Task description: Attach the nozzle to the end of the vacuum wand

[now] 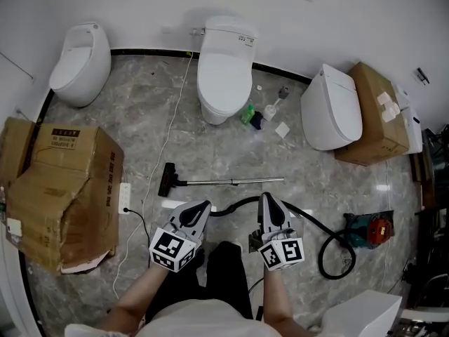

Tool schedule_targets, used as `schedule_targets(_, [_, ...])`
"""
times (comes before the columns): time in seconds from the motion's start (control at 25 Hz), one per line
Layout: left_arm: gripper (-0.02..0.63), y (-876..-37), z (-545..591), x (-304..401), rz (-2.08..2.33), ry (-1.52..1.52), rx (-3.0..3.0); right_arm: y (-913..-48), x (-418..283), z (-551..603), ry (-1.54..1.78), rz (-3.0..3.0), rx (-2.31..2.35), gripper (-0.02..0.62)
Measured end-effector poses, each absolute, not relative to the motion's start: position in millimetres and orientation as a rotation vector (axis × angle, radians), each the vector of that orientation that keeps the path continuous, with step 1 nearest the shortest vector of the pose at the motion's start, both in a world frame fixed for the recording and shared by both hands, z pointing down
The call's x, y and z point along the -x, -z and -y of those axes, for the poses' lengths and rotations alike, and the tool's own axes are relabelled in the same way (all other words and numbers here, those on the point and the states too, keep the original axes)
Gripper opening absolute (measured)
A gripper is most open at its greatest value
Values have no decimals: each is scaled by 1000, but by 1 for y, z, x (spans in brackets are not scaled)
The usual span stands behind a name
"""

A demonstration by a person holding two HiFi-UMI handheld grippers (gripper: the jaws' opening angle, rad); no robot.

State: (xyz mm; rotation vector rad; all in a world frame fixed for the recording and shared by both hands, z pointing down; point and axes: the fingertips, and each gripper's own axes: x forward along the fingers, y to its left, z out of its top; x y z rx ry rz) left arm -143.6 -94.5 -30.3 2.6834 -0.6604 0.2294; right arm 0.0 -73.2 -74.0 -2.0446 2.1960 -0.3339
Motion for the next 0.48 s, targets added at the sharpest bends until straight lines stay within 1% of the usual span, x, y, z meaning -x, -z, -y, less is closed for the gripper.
schedule_targets(0.48, [8,-36,105,94,643,-285,-2635,19,-61,84,354,-2374,1930,17])
